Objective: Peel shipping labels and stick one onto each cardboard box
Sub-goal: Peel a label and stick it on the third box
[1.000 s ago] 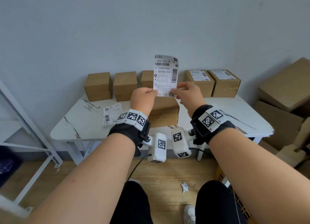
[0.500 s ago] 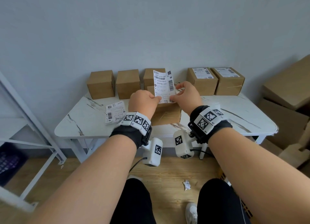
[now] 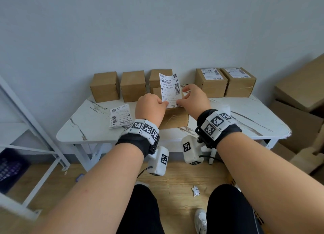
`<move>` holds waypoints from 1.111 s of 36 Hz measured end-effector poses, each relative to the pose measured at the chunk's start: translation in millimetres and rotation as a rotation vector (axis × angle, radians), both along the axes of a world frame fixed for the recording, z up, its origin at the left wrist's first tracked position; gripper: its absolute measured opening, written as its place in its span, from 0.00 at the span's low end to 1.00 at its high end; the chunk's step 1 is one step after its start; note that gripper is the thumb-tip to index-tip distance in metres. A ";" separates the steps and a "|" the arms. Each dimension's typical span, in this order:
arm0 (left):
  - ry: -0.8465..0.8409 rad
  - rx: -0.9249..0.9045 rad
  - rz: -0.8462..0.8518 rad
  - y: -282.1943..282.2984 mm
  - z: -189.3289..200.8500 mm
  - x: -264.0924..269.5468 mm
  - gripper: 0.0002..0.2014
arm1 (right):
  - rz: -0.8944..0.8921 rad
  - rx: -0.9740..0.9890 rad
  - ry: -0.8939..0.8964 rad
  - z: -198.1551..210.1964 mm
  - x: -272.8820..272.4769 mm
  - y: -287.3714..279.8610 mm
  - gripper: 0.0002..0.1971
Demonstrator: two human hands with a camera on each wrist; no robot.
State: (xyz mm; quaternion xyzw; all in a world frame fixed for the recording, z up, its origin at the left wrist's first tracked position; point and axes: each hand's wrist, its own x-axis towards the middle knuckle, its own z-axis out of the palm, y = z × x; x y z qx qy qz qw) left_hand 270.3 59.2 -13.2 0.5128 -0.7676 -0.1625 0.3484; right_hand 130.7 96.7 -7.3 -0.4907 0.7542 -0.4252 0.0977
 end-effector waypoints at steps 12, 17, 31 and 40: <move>-0.078 -0.148 0.007 -4.2 -7.3 -2.1 0.15 | -0.010 -0.011 0.062 -3.4 3.5 0.0 0.21; -0.144 -0.235 0.014 -3.5 -8.1 1.2 0.12 | -0.016 -0.002 0.096 -5.3 4.5 0.9 0.20; -0.259 -0.290 0.091 -1.7 -0.9 -1.5 0.20 | 0.001 0.062 0.020 -6.6 -1.0 0.7 0.25; -0.126 -0.139 0.007 0.9 -7.1 2.1 0.09 | -0.029 0.072 -0.091 -10.2 0.2 -3.5 0.26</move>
